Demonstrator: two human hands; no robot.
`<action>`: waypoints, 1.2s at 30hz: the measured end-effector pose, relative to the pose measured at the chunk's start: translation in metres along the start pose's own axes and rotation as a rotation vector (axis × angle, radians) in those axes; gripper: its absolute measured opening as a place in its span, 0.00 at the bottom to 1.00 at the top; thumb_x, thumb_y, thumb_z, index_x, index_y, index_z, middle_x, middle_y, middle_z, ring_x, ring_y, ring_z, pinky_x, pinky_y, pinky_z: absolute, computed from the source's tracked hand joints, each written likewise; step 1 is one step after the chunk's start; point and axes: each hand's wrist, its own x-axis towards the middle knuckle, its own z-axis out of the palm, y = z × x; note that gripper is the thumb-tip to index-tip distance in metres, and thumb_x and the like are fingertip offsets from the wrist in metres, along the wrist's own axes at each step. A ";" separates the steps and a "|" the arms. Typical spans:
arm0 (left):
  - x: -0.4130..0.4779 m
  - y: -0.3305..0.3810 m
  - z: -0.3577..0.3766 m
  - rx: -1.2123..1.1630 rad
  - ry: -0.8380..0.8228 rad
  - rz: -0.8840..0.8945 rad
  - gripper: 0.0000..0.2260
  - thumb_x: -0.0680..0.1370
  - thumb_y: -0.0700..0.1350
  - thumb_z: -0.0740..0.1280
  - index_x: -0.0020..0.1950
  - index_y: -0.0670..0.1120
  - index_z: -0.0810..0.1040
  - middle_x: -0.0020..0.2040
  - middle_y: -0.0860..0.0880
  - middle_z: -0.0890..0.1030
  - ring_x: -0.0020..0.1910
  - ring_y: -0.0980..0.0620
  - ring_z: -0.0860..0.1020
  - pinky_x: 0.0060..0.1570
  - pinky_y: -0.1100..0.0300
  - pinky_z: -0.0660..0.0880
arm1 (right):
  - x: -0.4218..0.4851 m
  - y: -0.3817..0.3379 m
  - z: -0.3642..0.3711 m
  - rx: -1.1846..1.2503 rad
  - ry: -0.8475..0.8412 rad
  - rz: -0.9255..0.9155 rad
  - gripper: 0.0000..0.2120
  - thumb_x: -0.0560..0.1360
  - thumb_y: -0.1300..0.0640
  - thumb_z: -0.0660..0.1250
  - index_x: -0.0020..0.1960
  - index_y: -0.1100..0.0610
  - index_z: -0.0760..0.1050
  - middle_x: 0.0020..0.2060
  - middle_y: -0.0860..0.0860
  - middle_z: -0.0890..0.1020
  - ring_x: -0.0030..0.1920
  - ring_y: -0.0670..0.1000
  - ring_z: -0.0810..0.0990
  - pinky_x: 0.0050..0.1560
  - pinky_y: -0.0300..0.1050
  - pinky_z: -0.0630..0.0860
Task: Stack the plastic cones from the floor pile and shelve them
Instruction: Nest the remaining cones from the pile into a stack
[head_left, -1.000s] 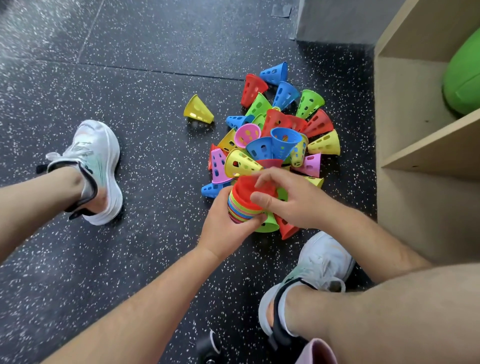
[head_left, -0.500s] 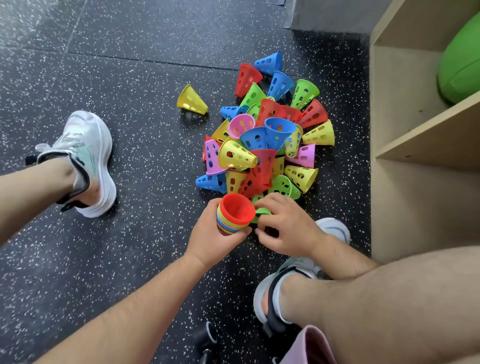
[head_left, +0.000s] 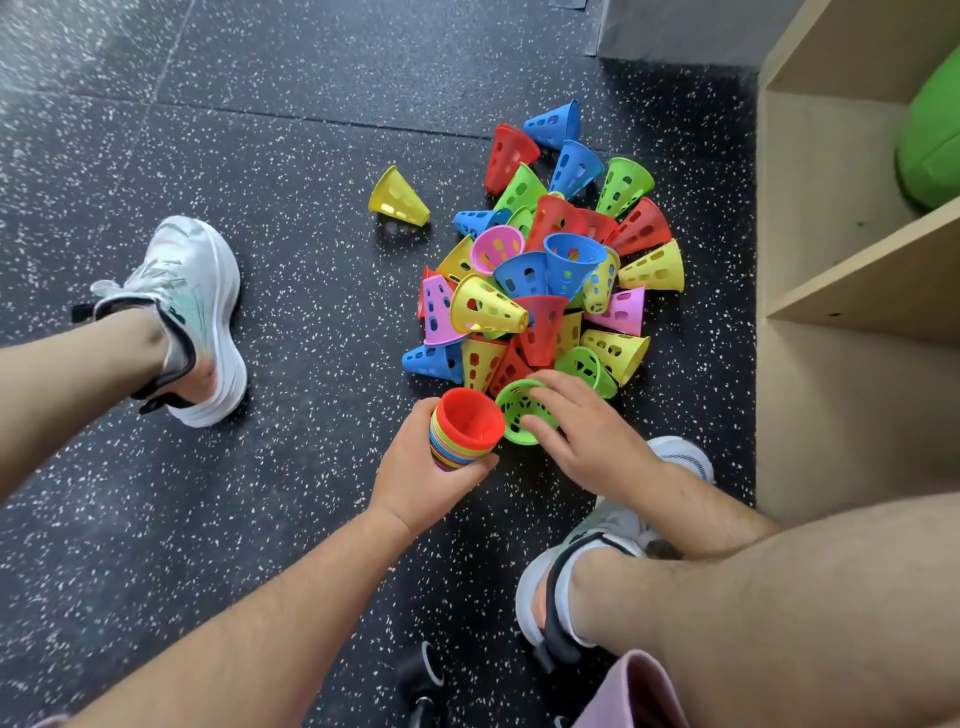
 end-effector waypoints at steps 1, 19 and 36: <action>0.000 0.000 -0.001 -0.002 0.006 0.000 0.28 0.66 0.59 0.80 0.62 0.60 0.73 0.53 0.60 0.81 0.51 0.61 0.81 0.55 0.54 0.79 | 0.002 -0.001 -0.005 0.060 0.026 0.016 0.26 0.81 0.41 0.60 0.66 0.61 0.75 0.68 0.53 0.73 0.70 0.50 0.69 0.72 0.49 0.67; 0.010 0.017 0.004 -0.053 0.000 0.029 0.30 0.65 0.57 0.83 0.62 0.57 0.73 0.54 0.58 0.82 0.51 0.60 0.82 0.55 0.54 0.81 | 0.025 -0.028 -0.043 0.324 0.071 0.049 0.29 0.80 0.38 0.57 0.78 0.46 0.60 0.74 0.43 0.66 0.75 0.41 0.61 0.75 0.44 0.59; 0.011 0.018 0.020 -0.012 -0.089 0.017 0.31 0.65 0.57 0.83 0.63 0.59 0.73 0.54 0.60 0.82 0.52 0.63 0.81 0.55 0.56 0.79 | -0.012 0.018 -0.024 0.148 0.291 -0.174 0.02 0.73 0.61 0.71 0.44 0.60 0.80 0.53 0.53 0.82 0.56 0.52 0.80 0.57 0.53 0.76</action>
